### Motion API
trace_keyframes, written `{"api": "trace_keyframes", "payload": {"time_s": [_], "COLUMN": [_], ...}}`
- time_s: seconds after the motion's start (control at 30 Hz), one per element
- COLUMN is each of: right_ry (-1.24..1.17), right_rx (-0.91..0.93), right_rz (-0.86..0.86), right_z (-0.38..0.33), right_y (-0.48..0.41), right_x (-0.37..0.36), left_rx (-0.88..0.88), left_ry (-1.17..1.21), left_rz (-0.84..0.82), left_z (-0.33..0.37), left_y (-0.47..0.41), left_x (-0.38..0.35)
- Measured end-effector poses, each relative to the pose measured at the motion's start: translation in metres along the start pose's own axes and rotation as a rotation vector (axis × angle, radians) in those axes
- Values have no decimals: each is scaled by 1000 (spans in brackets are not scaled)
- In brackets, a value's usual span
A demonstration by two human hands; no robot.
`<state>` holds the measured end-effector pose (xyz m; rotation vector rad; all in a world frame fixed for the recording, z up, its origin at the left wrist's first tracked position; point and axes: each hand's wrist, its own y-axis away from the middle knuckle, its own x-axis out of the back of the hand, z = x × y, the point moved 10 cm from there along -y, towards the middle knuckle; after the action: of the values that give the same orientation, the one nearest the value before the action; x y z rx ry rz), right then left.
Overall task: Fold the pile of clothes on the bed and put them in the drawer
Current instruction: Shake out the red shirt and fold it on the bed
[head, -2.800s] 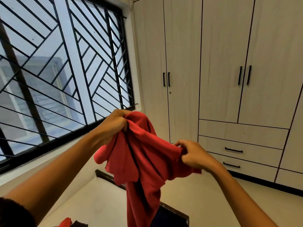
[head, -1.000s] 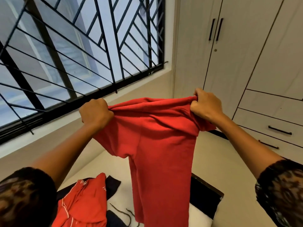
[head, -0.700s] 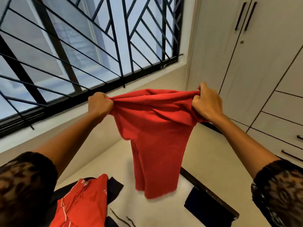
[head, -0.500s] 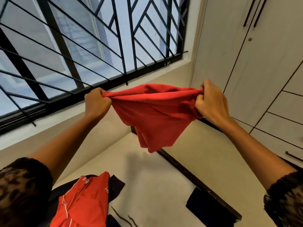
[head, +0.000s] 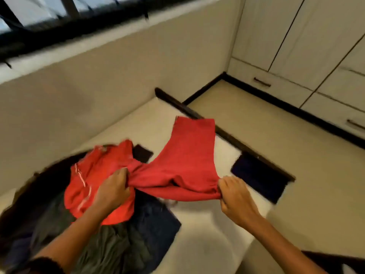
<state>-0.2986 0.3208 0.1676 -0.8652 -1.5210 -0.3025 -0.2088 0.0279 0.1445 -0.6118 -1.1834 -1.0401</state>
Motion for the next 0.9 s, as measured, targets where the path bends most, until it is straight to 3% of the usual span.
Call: {"api": "trace_keyframes", "payload": {"time_s": [0.17,0.27,0.4,0.5,0.57,0.67,0.7,0.77,0.83,0.9], "right_ry": [94,113,148,-51,-224,-334,-339,-342,-281,-233], "right_rx": [7,-39,-63,-131,-265,-512,-592,-687,-607,-522], "right_rz": [-194,-233,-271,-314,-241,-163,-201,-449,-661,-653], "right_z": [-48,-68,-75,-65,-47,-12,3,22,25,25], "right_y": [159,217,242,245,238,231,234,245,256,255], "right_x": [-153,-189,-203,-212,-200,-181,-182,-199,-216,-220], "left_rx": [-108,-150,-245,-61,94,145,107,-70,-327,-558], "left_ry": [-223,-268,-319,-202,-110,-86,-92,-164,-211,-225], "left_rz": [-339,-376,-276,-202,-69,51,61,73,58,-25], "left_z": [-58,-76,-78,-77,-72,-40,-24,13,55,89], "left_y": [85,111,126,128,134,148,152,159,168,178], "left_x": [-177,-229,-248,-238,-224,-218,-222,-234,-254,-278]}}
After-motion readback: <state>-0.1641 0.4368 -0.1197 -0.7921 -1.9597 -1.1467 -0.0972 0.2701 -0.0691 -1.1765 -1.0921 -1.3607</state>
